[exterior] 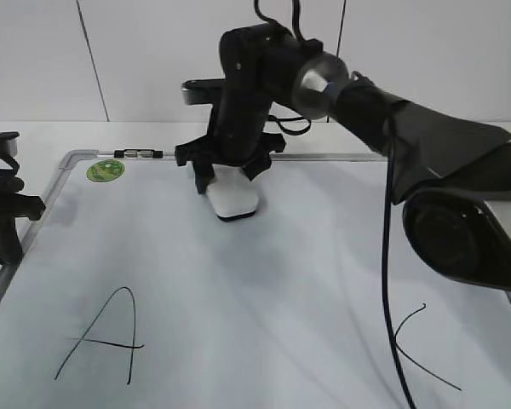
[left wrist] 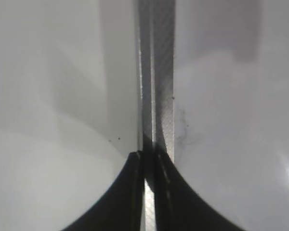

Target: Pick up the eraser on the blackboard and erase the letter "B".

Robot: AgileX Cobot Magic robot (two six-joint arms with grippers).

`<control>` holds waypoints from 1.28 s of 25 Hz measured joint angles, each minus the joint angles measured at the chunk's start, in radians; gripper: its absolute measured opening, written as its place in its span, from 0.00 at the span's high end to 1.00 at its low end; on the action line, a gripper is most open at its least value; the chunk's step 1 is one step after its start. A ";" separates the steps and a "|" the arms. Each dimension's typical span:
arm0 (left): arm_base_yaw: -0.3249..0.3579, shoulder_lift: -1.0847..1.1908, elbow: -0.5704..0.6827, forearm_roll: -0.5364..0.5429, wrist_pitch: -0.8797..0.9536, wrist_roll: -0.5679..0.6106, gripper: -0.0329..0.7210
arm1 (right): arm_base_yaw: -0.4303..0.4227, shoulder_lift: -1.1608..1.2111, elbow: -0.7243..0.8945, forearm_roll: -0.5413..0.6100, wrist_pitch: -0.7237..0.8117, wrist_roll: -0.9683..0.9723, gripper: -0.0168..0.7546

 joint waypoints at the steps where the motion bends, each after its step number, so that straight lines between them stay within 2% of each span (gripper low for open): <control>1: 0.000 0.000 0.000 0.000 0.000 0.000 0.93 | -0.019 0.000 -0.002 0.004 -0.008 0.000 0.29; 5: 0.000 0.000 0.000 0.000 -0.002 0.000 0.93 | -0.083 0.002 -0.002 0.013 -0.017 0.003 0.29; 14: 0.000 0.000 0.000 -0.006 -0.006 0.001 0.93 | -0.083 -0.004 0.000 0.022 -0.017 -0.005 0.29; 16: 0.000 0.000 0.000 -0.006 -0.002 0.001 0.93 | -0.063 -0.004 0.000 0.019 -0.017 -0.006 0.29; 19: 0.000 0.000 -0.001 -0.002 0.007 0.001 0.93 | -0.009 -0.003 0.000 -0.048 -0.017 -0.026 0.29; 25: 0.000 0.001 -0.002 0.002 0.022 0.001 0.93 | 0.125 0.000 0.000 -0.047 -0.020 -0.052 0.29; 32: 0.000 0.001 -0.002 0.005 0.030 0.001 0.93 | 0.129 -0.008 0.021 -0.032 -0.032 -0.054 0.29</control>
